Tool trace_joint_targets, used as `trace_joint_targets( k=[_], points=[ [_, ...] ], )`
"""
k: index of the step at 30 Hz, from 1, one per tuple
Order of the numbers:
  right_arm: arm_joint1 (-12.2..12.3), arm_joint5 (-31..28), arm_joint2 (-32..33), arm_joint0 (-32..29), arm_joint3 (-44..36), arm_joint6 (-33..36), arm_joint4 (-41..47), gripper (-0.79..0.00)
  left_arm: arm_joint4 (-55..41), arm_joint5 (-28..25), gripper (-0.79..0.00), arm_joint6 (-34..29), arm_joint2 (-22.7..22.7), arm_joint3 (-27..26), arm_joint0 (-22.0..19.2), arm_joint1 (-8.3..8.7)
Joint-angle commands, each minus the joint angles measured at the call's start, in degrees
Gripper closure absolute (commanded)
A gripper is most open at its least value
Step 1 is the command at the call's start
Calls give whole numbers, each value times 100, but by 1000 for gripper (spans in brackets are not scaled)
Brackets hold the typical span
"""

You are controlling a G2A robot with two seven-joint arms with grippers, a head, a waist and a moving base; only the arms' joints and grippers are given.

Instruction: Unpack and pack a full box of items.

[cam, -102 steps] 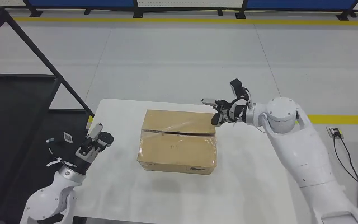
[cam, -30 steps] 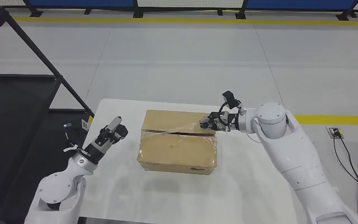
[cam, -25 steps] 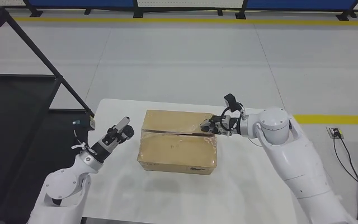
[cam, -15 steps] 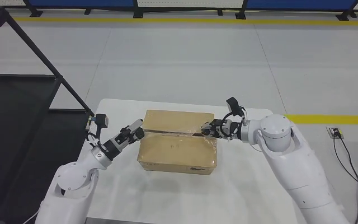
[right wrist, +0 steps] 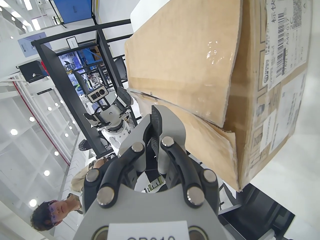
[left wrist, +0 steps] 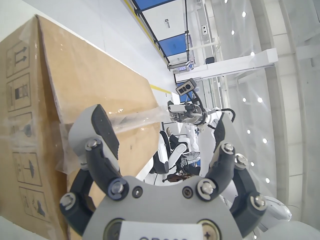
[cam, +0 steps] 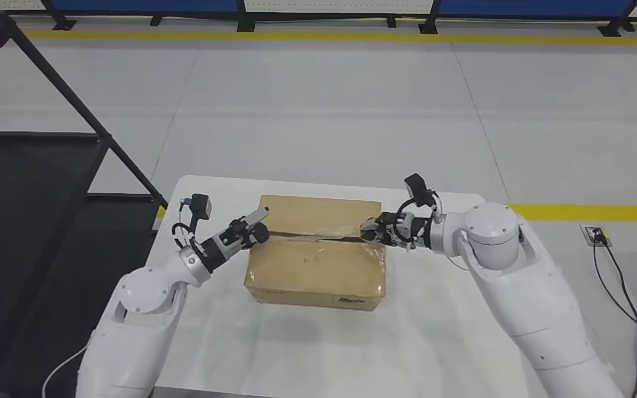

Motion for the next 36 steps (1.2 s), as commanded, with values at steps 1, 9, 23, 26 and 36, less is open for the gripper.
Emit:
trace_joint_targets(
  k=[1, 9, 23, 26, 36],
  points=[
    [-1, 26, -38, 35, 40, 10, -17, 0, 14, 30, -785, -29, 59, 96, -72, -3],
    [6, 10, -129, 84, 99, -14, -92, 0, 5, 60, -785, -109, 207, 363, -249, -10],
    [5, -59, -207, 145, 194, -119, -67, 0, -353, -12, -785, 154, 147, 415, -273, -8],
    [7, -67, -215, 152, 204, -123, -58, 0, -373, 30, -785, 269, 225, 505, -338, -27],
    [22, -108, -229, 173, 258, -108, -54, 0, -321, 19, -785, 396, 460, 844, -543, -75]
  ],
)
